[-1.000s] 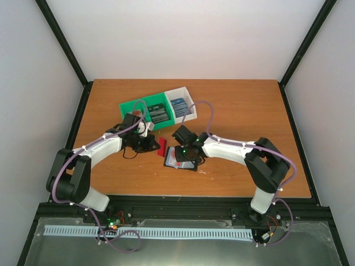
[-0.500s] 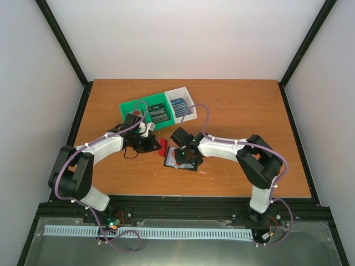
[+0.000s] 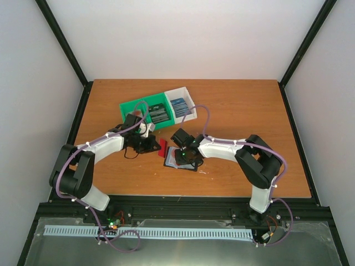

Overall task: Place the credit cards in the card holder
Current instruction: Turn over the card slot in the card holder.

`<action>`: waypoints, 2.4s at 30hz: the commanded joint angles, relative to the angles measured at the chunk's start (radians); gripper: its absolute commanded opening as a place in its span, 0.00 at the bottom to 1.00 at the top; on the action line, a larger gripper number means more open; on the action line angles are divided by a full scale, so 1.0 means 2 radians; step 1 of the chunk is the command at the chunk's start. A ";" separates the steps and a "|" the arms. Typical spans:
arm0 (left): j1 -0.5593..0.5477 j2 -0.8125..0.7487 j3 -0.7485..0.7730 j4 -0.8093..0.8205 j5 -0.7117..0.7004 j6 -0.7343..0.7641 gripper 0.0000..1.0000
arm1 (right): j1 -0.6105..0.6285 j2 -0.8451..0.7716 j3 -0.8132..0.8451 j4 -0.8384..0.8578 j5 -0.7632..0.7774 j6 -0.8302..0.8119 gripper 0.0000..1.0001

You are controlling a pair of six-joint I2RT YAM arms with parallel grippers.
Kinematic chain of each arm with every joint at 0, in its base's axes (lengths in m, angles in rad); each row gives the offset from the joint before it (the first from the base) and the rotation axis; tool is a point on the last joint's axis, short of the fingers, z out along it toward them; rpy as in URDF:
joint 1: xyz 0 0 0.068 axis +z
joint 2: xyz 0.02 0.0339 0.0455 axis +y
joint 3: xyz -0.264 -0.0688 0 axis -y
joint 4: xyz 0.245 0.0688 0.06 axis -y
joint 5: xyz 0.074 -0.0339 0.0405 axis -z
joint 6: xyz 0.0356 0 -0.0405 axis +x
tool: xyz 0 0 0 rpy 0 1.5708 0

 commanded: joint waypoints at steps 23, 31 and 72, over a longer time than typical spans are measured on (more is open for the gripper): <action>-0.002 0.040 -0.022 0.056 0.084 -0.012 0.01 | 0.004 -0.004 -0.059 0.047 -0.021 0.001 0.06; -0.009 0.033 -0.027 0.074 0.128 -0.018 0.01 | 0.003 -0.039 -0.067 0.049 -0.005 0.008 0.06; -0.088 0.059 0.033 0.063 0.028 -0.051 0.00 | -0.040 -0.125 -0.104 0.003 -0.003 -0.023 0.23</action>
